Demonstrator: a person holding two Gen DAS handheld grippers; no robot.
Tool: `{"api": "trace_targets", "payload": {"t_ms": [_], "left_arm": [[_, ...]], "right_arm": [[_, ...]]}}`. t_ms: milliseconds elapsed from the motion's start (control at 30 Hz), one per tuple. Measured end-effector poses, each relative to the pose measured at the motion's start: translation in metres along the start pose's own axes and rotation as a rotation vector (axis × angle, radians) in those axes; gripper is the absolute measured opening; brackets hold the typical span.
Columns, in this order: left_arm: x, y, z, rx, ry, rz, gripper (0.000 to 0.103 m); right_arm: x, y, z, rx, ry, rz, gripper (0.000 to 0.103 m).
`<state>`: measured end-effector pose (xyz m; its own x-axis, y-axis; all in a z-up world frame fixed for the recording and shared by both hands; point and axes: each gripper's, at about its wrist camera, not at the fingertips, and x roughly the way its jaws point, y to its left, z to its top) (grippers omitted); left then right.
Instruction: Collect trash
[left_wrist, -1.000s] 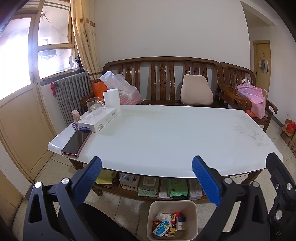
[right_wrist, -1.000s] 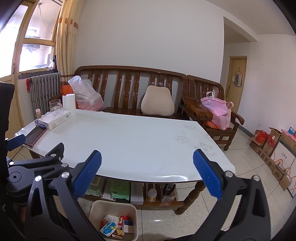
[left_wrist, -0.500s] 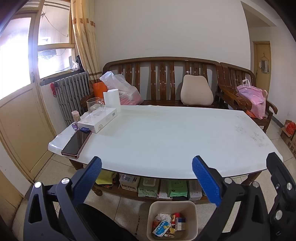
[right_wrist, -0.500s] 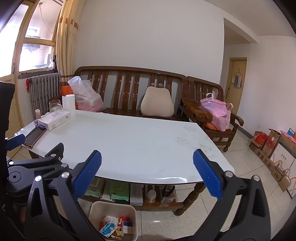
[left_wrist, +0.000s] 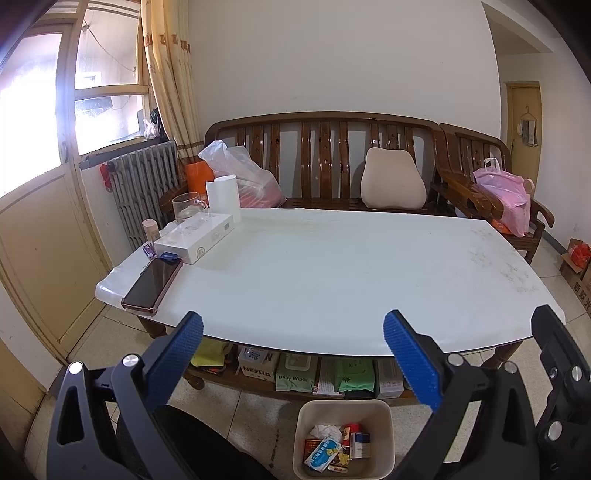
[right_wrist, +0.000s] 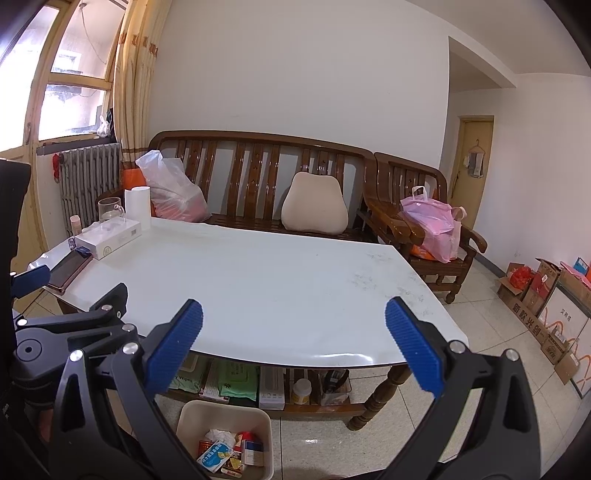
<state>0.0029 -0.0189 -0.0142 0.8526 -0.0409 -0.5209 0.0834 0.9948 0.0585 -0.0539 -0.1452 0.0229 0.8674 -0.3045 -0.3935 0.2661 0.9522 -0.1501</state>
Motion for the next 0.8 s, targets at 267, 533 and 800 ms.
{"api": "trace_targets", "payload": {"t_ms": [267, 533, 800], "left_arm": [[0.0004, 0.0006, 0.0011, 0.002, 0.000, 0.002, 0.096], [-0.0020, -0.0001, -0.0002, 0.005, -0.014, 0.035, 0.096], [-0.0023, -0.0005, 0.0012, 0.001, -0.008, 0.022, 0.096]], "right_arm": [[-0.0001, 0.0004, 0.0000, 0.001, 0.000, 0.000, 0.097], [0.0005, -0.0002, 0.0000, 0.000, 0.003, 0.002, 0.097], [0.0009, 0.0005, 0.0000, 0.001, -0.003, -0.002, 0.097]]}}
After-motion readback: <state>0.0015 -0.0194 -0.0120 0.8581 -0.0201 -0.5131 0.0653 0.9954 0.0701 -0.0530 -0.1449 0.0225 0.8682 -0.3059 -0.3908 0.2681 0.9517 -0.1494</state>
